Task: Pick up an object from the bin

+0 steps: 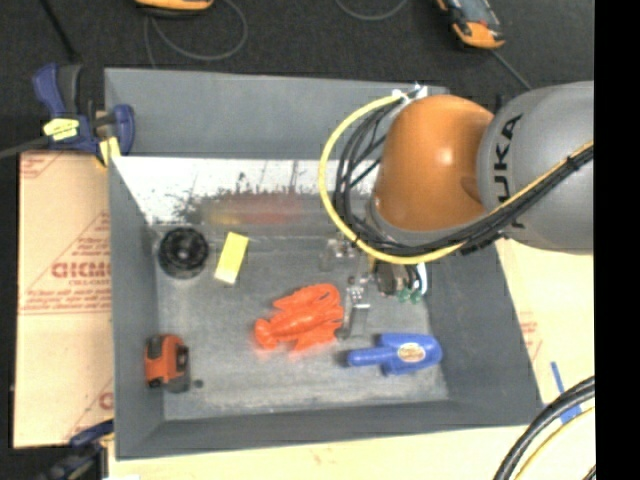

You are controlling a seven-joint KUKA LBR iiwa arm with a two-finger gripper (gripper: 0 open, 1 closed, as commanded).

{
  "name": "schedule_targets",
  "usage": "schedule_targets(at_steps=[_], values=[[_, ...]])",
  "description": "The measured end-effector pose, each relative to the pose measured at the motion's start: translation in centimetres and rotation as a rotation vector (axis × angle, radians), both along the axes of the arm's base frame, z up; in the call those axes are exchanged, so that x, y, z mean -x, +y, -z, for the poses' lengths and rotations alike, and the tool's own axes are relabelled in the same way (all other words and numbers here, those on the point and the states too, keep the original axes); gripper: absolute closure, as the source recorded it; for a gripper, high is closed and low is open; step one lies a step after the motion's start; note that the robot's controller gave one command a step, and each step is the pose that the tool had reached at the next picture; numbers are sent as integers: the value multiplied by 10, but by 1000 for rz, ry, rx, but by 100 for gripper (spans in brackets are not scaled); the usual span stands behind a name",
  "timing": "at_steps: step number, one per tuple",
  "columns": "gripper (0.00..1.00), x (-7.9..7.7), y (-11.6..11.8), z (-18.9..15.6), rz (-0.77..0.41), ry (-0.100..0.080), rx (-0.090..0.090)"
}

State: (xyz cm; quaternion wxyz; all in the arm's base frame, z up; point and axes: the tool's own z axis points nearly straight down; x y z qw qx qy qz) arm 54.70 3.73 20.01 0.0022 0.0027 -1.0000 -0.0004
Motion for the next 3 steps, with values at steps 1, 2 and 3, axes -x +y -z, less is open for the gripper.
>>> schedule_targets(at_steps=[1, 2, 3], values=[[0, -2, 0, -4, 1, -8, -1], [0, 12, 19, 46, 39, -14, -1], [0, 14, 18, 83, -19, -4, 1]])
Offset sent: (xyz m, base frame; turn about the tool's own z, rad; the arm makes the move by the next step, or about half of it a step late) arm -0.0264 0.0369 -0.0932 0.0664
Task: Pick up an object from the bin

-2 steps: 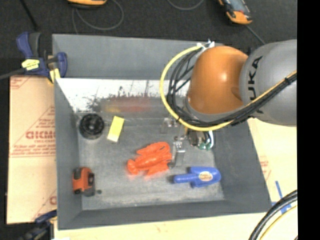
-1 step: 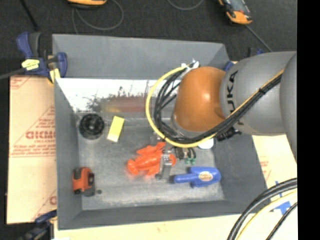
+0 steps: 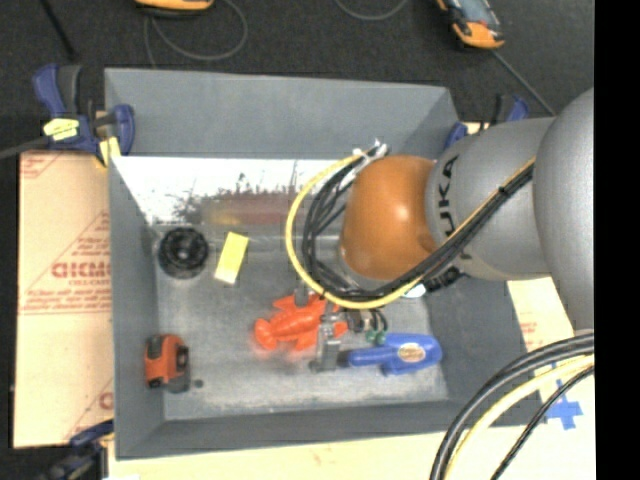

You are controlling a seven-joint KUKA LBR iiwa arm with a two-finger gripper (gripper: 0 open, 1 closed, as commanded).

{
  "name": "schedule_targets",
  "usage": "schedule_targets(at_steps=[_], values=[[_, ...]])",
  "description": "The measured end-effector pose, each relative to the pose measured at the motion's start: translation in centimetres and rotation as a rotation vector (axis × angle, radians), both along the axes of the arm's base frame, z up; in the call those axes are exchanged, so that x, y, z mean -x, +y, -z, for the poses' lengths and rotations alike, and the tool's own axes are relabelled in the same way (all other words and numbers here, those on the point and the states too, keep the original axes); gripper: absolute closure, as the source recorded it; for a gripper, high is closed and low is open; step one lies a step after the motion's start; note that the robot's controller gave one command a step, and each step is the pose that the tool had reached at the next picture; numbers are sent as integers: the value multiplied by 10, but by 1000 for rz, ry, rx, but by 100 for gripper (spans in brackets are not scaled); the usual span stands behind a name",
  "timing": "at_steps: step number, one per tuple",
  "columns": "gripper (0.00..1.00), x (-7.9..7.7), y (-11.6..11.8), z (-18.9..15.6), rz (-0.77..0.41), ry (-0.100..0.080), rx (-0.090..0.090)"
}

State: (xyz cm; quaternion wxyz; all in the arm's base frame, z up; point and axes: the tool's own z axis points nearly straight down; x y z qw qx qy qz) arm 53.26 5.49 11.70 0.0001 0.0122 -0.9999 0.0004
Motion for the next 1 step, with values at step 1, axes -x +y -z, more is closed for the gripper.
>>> schedule_targets(at_steps=[1], values=[[100, -26, 6, 21, -9, -4, -1]])
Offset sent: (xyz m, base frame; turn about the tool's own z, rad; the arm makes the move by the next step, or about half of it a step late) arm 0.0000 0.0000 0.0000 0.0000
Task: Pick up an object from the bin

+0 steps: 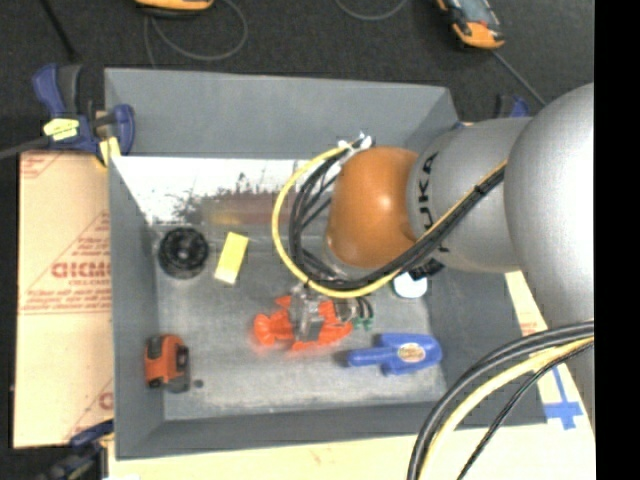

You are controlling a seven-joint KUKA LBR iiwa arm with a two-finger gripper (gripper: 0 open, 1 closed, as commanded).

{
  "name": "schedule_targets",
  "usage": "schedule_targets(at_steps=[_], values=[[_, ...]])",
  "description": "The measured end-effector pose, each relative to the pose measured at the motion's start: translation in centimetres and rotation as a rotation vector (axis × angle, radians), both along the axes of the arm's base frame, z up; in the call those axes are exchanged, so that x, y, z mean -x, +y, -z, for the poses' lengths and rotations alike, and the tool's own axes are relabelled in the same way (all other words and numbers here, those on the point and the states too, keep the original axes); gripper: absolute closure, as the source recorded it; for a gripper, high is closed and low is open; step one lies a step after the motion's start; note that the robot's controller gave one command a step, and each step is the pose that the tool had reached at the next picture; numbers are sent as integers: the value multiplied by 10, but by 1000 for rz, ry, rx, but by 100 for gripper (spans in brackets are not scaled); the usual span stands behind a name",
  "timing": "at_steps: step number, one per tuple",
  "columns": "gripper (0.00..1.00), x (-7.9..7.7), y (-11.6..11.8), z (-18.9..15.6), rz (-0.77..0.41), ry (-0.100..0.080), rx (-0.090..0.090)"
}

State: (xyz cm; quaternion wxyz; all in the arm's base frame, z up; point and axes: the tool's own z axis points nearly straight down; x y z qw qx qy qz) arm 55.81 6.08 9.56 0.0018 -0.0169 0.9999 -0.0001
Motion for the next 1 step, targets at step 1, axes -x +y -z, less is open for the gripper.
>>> schedule_targets(at_steps=[1], values=[[0, 0, 0, 0, 1, 0, -1]])
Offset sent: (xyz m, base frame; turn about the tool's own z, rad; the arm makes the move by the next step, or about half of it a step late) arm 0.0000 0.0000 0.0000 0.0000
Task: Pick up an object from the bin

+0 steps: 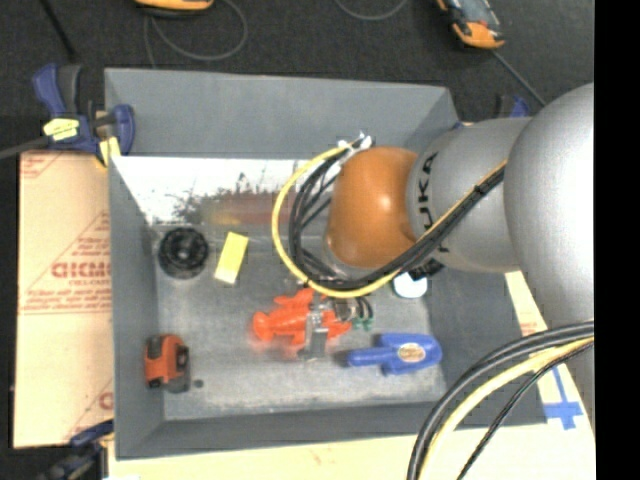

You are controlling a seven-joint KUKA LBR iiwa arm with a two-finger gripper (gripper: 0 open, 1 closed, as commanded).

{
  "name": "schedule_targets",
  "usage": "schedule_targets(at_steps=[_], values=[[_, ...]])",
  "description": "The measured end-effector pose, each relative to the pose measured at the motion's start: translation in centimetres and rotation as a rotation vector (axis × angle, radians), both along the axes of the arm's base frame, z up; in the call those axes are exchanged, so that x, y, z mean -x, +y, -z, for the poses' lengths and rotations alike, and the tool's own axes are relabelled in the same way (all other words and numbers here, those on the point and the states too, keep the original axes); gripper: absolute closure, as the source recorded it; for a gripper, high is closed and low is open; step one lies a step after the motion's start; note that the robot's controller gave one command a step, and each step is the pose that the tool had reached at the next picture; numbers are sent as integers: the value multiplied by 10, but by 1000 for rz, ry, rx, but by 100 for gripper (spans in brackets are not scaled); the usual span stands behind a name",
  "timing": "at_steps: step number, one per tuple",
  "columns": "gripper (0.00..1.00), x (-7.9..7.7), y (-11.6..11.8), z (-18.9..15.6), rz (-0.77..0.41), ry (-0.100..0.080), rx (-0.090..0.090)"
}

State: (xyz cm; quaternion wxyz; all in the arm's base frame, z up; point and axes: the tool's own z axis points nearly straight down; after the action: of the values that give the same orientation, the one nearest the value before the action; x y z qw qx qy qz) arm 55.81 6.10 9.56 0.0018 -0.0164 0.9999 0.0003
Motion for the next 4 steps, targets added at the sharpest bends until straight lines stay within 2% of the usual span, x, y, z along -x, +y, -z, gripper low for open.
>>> schedule_targets(at_steps=[1, 2, 3, 4], values=[[100, 0, 0, 0, 1, 0, -1], [0, 0, 1, 0, 1, 0, -2], [0, 0, 1, 0, 2, 0, -2], [0, -22, 15, 8, -193, 0, 3]])
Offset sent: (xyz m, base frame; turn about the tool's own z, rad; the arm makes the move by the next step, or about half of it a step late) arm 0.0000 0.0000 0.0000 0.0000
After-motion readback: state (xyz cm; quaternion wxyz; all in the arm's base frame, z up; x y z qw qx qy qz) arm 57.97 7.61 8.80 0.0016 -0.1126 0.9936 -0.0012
